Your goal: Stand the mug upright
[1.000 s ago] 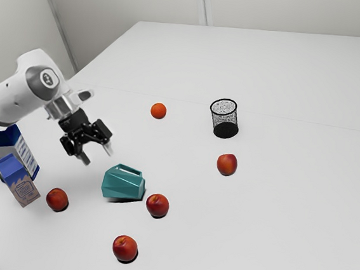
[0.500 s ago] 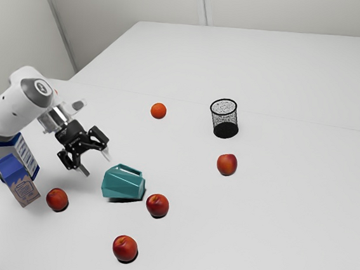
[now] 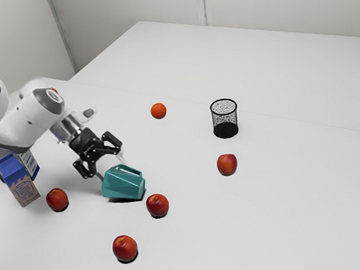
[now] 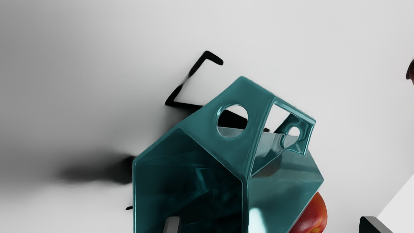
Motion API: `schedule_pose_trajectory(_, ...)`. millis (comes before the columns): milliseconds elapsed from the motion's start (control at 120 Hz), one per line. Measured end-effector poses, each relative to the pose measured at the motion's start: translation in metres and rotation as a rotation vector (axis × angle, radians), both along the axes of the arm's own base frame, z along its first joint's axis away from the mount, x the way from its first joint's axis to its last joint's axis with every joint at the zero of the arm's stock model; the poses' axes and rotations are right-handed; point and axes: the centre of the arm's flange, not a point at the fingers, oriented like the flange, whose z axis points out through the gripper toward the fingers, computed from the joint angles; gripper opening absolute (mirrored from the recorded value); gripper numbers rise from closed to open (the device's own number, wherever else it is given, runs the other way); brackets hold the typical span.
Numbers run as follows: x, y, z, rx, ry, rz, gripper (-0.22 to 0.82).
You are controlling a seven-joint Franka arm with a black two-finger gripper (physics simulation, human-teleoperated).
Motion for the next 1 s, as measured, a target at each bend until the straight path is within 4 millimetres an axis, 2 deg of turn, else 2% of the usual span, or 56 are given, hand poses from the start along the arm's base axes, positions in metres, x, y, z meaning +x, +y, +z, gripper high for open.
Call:
schedule_pose_trajectory(125,0.003,-0.007,-0.002,-0.008,-0.008,0.005,0.55)
schedule_pose_trajectory(350,0.003,-0.013,-0.004,-0.01,-0.015,0.004,0.29)
schedule_pose_trajectory(450,0.002,-0.013,-0.005,-0.009,-0.016,0.006,0.12)
schedule_pose_trajectory(575,0.003,-0.013,-0.004,-0.006,-0.02,0.005,-0.01)
schedule_pose_trajectory(717,0.002,-0.013,0.004,-0.021,-0.036,0.014,-0.1)
schedule_pose_trajectory(850,0.002,-0.016,0.022,-0.041,-0.071,0.011,-0.15)
schedule_pose_trajectory(1000,0.003,-0.026,0.03,-0.049,-0.087,-0.01,-0.17)
